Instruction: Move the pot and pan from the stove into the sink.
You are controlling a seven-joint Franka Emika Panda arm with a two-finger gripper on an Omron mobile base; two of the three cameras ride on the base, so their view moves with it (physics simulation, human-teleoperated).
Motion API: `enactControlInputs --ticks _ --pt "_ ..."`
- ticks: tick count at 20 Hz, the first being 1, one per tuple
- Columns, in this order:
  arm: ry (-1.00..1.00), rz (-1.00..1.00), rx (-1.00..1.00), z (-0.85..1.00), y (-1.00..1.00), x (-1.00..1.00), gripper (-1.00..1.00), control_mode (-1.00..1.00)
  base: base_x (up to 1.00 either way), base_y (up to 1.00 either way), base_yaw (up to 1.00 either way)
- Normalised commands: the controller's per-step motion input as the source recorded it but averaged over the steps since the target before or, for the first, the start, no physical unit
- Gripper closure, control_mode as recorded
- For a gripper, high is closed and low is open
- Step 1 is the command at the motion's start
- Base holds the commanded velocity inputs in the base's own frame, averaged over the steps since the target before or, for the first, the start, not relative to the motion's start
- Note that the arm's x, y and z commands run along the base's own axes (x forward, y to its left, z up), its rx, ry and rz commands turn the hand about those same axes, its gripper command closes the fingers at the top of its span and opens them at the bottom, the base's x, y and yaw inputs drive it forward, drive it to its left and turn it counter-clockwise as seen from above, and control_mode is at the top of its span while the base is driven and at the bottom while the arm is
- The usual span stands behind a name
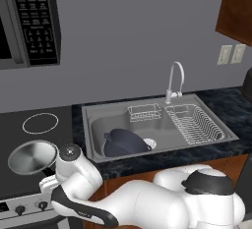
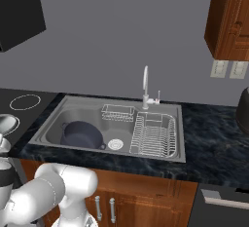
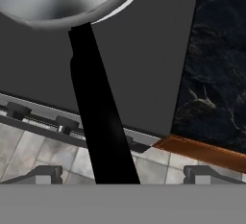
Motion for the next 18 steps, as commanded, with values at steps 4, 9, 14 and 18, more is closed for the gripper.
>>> enactControlInputs --ticks 4,9,14,18 --pt "0.00 0.00 0.00 -0.03 0.00 0.00 -1.00 -1.00 0.00 0.00 0.00" --pt "0.00 0.00 0.00 -0.19 0.03 0.00 -1.00 -1.00 0.00 0.00 0.00" --pt "0.00 0.00 0.00 -0.19 0.05 0.00 -1.00 -1.00 0.00 0.00 0.00" --pt "0.00 0.00 0.00 -0.02 0.01 0.00 -1.00 -1.00 0.00 0.00 0.00"
